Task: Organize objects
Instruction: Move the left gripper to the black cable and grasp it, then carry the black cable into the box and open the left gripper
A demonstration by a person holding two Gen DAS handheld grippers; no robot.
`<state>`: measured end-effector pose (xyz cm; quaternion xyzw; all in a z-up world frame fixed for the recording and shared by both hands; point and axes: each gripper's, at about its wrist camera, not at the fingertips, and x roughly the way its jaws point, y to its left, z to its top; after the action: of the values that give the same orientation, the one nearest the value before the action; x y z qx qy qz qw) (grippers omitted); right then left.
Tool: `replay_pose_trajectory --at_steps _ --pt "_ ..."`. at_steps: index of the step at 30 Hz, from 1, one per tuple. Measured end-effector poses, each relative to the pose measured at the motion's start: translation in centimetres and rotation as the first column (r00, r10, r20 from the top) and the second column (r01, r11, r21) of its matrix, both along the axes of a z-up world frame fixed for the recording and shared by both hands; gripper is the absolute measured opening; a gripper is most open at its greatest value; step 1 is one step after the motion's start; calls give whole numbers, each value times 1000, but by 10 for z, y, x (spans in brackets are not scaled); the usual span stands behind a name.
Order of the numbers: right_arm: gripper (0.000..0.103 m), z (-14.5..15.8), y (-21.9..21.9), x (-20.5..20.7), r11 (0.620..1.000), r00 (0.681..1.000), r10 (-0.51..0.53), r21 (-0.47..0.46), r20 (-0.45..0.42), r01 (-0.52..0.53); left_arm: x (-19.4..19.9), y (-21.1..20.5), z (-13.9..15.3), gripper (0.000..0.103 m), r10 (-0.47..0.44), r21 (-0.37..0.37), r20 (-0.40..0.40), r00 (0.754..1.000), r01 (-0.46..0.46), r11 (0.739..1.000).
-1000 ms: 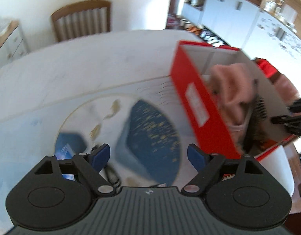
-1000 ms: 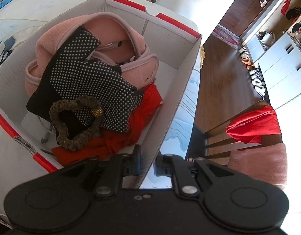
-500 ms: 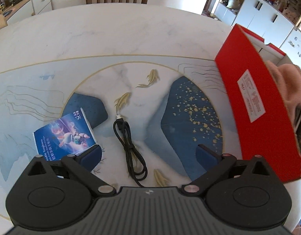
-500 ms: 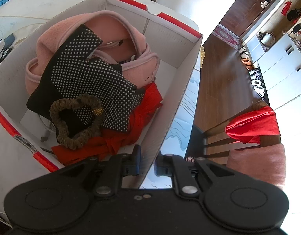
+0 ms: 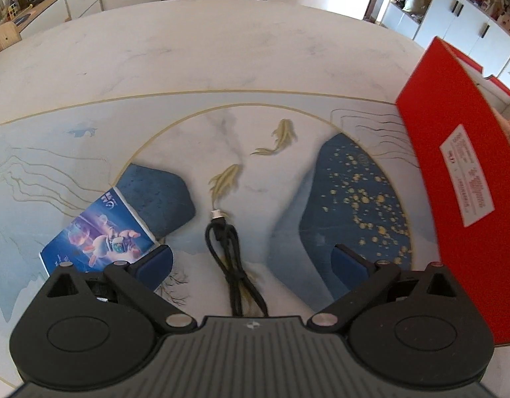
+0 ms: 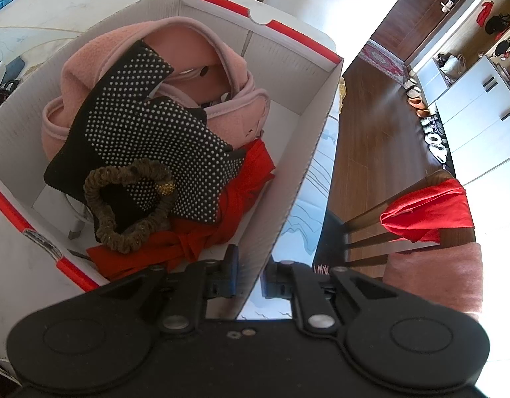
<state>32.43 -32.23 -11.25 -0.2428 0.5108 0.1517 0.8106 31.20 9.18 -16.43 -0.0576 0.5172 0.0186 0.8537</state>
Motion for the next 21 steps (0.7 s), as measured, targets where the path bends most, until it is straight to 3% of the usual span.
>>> replay_pose_trajectory --at_steps 3,9,14,17,21 --pt "12 0 0 0 1000 1000 0 0 0 0 1 2 0 99 9 23 2 1000 -9 1000" --pt "12 0 1 -1 1000 1000 0 -1 0 0 -1 0 3 69 6 93 18 1000 -8 996" --pt "12 0 -1 -1 1000 1000 0 -1 0 0 -1 -5 7 30 -17 98 28 999 14 995" --pt "12 -1 0 -1 1000 1000 1 -2 1 -1 -1 -5 8 19 -20 84 26 999 17 996" --pt "12 -1 -1 -2 1000 1000 0 -2 2 0 -3 -7 10 17 -27 73 21 999 26 997"
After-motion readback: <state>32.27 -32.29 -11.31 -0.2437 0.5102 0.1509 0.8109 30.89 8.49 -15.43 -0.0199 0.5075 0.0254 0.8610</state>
